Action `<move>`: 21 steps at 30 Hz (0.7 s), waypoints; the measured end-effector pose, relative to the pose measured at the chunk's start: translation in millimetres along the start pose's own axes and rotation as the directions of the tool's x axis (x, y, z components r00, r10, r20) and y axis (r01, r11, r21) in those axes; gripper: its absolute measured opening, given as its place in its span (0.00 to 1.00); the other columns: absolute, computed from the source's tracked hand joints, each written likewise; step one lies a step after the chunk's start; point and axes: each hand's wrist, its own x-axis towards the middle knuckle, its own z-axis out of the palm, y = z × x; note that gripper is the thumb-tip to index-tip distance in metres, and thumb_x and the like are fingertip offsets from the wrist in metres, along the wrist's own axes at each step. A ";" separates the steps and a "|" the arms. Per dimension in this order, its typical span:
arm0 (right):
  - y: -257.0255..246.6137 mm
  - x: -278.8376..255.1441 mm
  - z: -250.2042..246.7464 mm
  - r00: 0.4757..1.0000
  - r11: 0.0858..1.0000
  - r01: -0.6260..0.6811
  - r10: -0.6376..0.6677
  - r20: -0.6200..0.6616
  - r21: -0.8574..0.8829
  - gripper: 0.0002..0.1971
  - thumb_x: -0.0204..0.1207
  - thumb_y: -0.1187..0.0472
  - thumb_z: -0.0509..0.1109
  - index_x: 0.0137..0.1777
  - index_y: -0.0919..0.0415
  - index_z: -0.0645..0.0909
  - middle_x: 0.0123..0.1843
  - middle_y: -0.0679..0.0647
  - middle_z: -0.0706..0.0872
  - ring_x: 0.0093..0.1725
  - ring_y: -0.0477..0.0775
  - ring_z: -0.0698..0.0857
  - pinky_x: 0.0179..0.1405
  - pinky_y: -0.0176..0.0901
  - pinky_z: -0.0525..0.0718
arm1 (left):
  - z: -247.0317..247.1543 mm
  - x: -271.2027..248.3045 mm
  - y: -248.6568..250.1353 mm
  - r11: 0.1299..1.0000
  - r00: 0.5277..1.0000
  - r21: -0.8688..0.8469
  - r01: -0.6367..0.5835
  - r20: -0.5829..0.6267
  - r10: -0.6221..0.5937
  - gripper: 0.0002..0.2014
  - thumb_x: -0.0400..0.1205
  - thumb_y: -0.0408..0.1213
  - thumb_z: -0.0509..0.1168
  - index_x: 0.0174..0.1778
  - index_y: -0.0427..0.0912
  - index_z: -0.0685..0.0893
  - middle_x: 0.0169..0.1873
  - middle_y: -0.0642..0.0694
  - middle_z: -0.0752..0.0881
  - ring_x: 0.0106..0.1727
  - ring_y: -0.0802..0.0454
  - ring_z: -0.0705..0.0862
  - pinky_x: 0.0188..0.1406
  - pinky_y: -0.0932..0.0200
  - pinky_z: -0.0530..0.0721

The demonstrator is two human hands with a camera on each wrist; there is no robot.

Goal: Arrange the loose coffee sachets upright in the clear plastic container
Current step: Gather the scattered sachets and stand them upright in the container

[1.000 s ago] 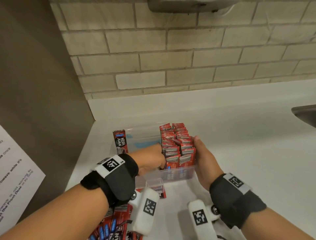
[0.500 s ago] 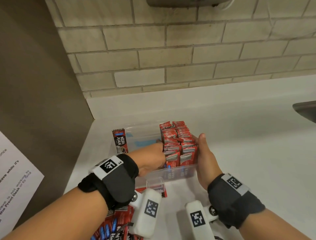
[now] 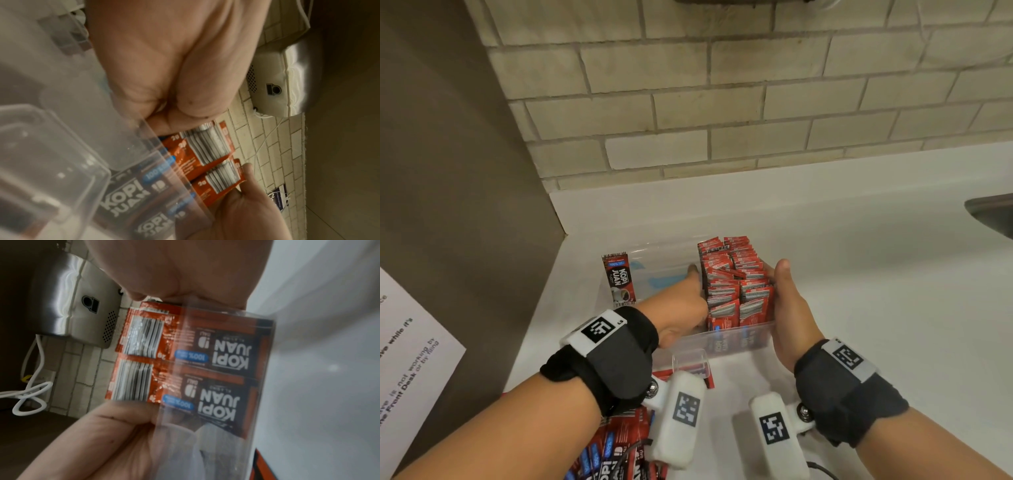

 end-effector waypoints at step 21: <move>-65.3 -8.0 -9.0 0.931 0.867 0.255 -0.339 -0.132 -0.428 0.21 0.73 0.41 0.51 0.60 0.45 0.77 0.64 0.43 0.78 0.65 0.44 0.76 0.69 0.52 0.74 | -14.6 3.3 -9.2 0.889 0.996 0.455 0.037 -0.088 0.003 0.37 0.81 0.22 0.56 0.84 0.47 0.49 0.78 0.41 0.69 0.73 0.44 0.73 0.62 0.59 0.75</move>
